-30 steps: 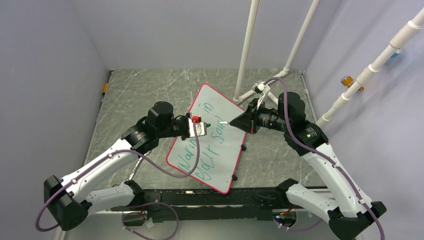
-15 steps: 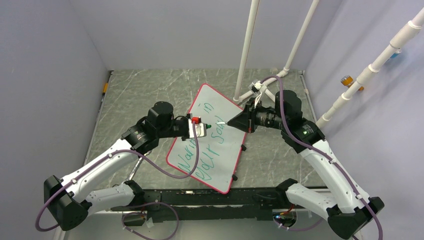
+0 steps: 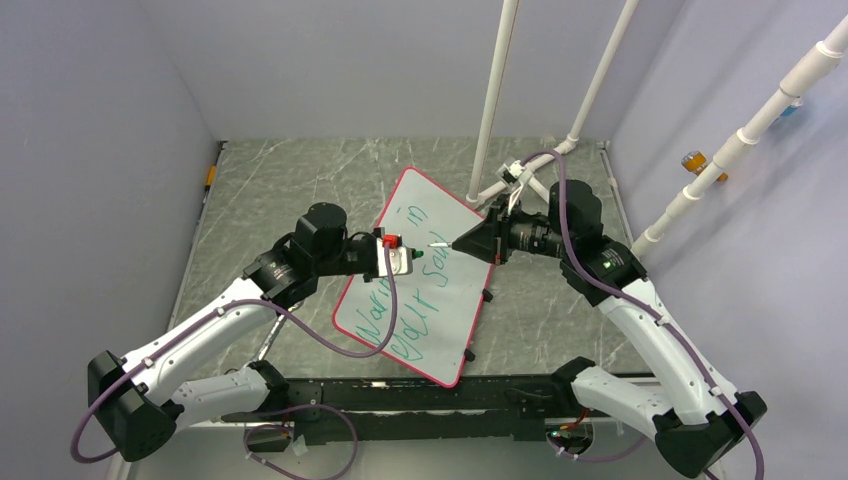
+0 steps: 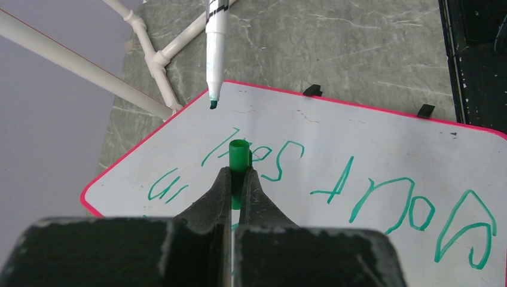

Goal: Write a sentence on the whiteboard
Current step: Insert the whiteboard marker without the cap into the pen cap.

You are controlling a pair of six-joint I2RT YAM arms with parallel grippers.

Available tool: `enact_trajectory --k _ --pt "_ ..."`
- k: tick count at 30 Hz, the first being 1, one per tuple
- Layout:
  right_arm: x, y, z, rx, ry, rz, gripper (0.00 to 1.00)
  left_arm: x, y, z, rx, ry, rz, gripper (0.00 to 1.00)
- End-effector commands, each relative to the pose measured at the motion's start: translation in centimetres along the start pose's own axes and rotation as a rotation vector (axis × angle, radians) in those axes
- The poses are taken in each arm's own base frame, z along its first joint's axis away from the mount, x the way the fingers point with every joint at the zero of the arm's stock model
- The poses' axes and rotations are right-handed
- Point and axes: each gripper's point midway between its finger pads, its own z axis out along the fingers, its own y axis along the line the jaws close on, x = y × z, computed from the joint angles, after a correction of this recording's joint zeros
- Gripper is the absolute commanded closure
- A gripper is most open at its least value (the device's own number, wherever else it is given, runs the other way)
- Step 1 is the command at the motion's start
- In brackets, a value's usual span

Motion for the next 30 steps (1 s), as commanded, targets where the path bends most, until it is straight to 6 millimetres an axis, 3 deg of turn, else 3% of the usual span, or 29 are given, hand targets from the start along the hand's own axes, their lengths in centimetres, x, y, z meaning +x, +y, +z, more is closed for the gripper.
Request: enact_trajectory --k 1,11,30 --pt "-0.9 0.5 0.3 -0.032 -0.035 -0.017 1.0 -2.0 0.1 -0.2 0.001 -0.071 0.026 1.0" --pt "-0.5 0.4 0.8 -0.031 -0.031 0.004 1.0 -2.9 0.1 -0.5 -0.002 -0.102 0.02 1.0" --pt "-0.1 0.4 1.1 -0.042 -0.029 0.022 1.0 -2.9 0.3 -0.4 -0.005 -0.098 -0.011 1.0"
